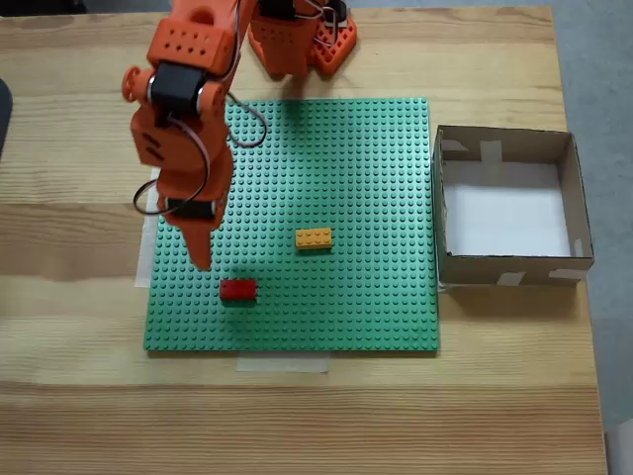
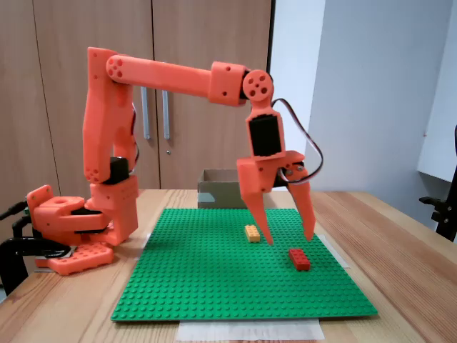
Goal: Pick the red lego block and put it in the box.
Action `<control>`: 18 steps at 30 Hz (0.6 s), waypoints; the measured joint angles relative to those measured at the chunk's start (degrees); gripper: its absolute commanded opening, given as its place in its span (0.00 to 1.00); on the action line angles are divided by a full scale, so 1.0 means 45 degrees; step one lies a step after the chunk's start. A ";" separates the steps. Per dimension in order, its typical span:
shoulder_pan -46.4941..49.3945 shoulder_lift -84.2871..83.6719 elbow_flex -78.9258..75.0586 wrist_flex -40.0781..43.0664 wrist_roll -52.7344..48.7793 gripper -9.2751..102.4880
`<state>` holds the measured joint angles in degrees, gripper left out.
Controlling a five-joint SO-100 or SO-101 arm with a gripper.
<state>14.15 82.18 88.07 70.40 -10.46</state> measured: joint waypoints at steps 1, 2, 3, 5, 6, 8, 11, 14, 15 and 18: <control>0.0020 -0.0234 -0.0215 0.0000 0.0000 0.30; 0.0039 -0.0469 -0.0469 0.0000 0.0000 0.29; 0.0039 -0.0703 -0.0684 0.0000 0.0000 0.29; 0.0039 -0.1074 -0.1074 0.0000 0.0000 0.29; 0.0039 -0.1211 -0.1211 0.0000 0.0000 0.29; 0.0039 -0.1445 -0.1387 -0.0020 -0.0098 0.29; -0.0020 -0.1738 -0.1465 -0.0176 -0.0098 0.29; -0.0195 -0.1875 -0.1465 -0.0234 -0.0098 0.29; -0.0273 -0.1934 -0.1465 -0.0273 -0.0098 0.29; -0.0391 -0.2246 -0.1484 -0.0469 -0.0098 0.29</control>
<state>12.39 72.07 81.39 68.29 -10.90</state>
